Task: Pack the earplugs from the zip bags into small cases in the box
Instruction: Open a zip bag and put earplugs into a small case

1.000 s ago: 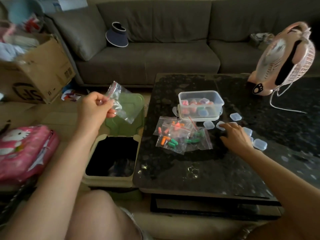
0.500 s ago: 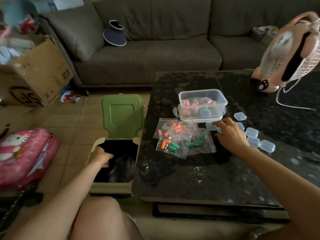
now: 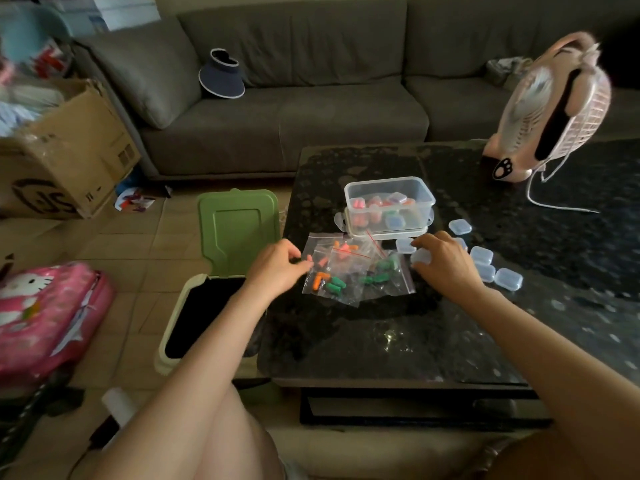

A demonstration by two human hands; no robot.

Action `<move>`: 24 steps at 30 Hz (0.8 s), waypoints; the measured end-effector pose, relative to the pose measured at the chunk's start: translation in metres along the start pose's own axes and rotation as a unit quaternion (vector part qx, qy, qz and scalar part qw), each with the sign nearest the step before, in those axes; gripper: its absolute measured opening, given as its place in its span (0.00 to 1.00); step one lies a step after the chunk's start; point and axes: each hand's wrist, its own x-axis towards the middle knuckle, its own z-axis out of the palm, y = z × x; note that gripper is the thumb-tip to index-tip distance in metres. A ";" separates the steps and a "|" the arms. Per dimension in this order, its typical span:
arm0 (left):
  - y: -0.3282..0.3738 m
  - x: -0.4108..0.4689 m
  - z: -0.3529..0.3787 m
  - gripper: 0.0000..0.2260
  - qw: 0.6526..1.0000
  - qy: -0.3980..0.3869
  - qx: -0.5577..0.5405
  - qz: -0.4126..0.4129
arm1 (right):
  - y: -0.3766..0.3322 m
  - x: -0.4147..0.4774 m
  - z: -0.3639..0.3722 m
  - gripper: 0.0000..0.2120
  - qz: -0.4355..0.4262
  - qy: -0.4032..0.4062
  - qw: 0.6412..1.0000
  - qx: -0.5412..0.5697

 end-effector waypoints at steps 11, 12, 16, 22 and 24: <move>0.009 -0.009 0.076 0.17 0.968 -0.026 0.192 0.157 | 0.010 -0.016 0.000 0.16 -0.013 -0.081 0.995 -0.051; 0.008 -0.008 0.078 0.14 0.961 0.003 0.209 0.179 | 0.009 -0.016 0.000 0.16 -0.018 -0.082 0.995 -0.057; 0.007 0.000 0.084 0.05 0.949 0.070 0.192 0.241 | 0.002 -0.014 0.002 0.15 -0.065 -0.049 0.996 -0.024; 0.034 -0.009 0.063 0.03 0.932 -0.028 -0.350 0.086 | -0.022 -0.016 -0.015 0.26 -0.061 -0.148 0.922 0.353; 0.036 -0.011 0.059 0.04 0.897 -0.059 -0.436 0.048 | -0.027 -0.017 -0.020 0.24 -0.016 -0.209 0.875 0.437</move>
